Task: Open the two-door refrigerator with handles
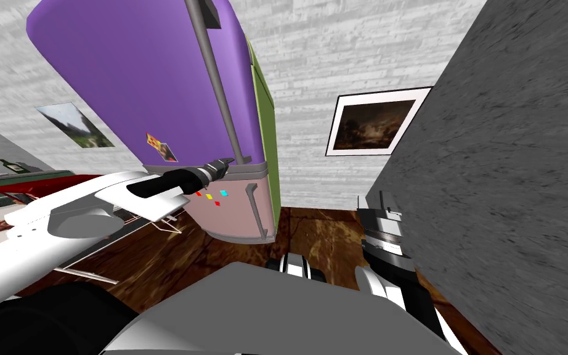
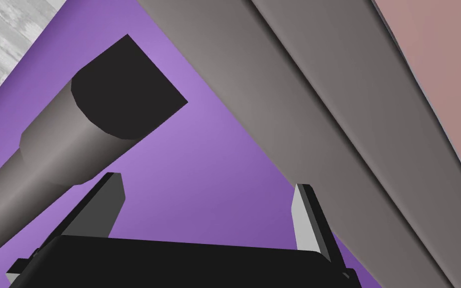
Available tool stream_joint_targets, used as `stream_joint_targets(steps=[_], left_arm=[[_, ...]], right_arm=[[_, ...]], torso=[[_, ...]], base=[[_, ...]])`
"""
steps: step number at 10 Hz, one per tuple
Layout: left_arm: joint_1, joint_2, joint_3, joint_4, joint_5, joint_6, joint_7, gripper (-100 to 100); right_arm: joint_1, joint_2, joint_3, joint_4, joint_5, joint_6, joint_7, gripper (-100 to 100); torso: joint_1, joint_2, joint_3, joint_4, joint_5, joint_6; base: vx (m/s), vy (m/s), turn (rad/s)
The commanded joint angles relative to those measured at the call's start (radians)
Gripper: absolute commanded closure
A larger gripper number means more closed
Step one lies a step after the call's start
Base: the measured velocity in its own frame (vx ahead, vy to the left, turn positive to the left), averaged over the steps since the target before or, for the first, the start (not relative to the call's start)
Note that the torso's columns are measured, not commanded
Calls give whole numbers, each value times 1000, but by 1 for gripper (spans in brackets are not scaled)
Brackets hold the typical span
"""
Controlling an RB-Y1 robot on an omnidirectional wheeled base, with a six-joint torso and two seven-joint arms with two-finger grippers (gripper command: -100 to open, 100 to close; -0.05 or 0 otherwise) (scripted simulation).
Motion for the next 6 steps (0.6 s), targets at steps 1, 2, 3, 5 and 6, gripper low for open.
stream_joint_targets(steps=[1,2,3,5,6], left_arm=[[10,6,23,-23,12,22,1,-100],[9,-13,10,4,7,9,-6,-100],[7,-22,1,19,3,0,-9,-100],[14,5,26,-26,14,28,0,100],[15,-12,17,-17,4,22,-1,100]], right_arm=[[0,0,0,0,0,0,0,0],[0,0,0,0,0,0,0,0],[0,0,0,0,0,0,0,0],[0,0,0,0,0,0,0,0],[0,0,0,0,0,0,0,0]], torso=[[-5,-1,0,-1,-2,2],[-2,0,0,-1,-1,0],[7,-2,-1,-1,3,-2],[14,-1,0,-2,8,-6],[12,4,3,0,8,-9]], base=[[16,10,55],[14,58,9],[45,64,-66],[-9,-6,26],[-18,-29,8]])
